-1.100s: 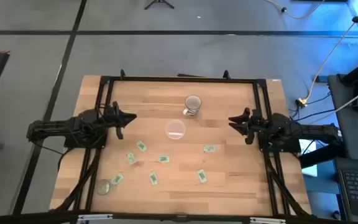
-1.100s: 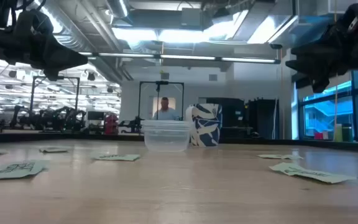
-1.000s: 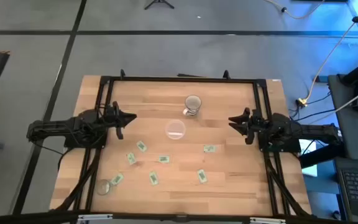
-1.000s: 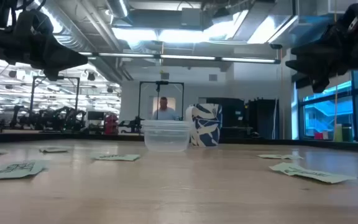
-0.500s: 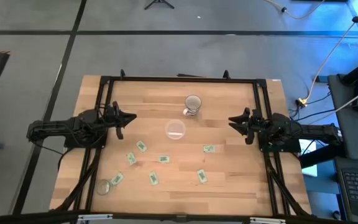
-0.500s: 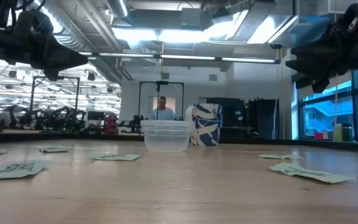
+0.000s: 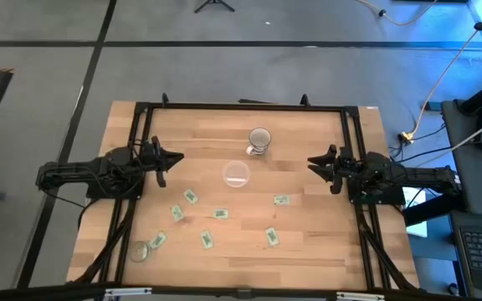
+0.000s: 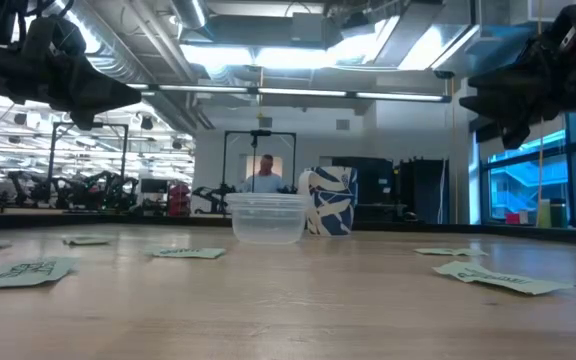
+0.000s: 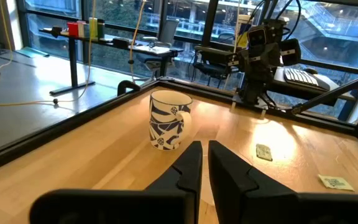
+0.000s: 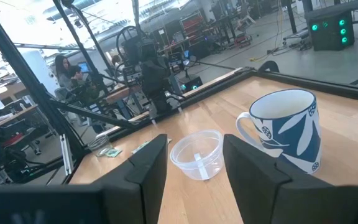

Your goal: Pick and place Stevia / Truvia into bins

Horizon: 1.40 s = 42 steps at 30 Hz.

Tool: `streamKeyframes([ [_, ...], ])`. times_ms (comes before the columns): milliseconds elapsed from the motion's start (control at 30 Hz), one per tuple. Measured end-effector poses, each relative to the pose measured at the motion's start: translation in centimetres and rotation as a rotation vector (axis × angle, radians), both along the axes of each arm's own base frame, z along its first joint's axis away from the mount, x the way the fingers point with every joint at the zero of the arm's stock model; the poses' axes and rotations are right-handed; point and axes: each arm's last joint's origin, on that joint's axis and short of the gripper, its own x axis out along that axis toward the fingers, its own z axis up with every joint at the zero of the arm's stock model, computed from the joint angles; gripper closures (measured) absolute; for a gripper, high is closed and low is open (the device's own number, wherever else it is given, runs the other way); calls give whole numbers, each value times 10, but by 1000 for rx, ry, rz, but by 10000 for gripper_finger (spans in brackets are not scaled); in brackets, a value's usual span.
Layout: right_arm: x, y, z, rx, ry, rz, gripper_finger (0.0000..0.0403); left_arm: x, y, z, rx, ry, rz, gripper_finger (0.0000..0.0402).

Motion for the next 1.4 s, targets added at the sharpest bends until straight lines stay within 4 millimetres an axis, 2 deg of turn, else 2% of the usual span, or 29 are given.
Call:
streamKeyframes([
  [867, 0, 0, 2, 1, -24, -3, 242, 0, 0, 0, 0, 0, 0, 380],
  [1033, 0, 0, 5, 102, -63, 12, 242, 0, 0, 0, 0, 0, 0, 380],
  [1267, 1, 2, 4, -30, -37, 78, 242, 0, 0, 0, 0, 0, 0, 380],
  [1400, 4, 1, 21, 30, -30, 29, 242, 0, 0, 0, 0, 1, 0, 380],
])
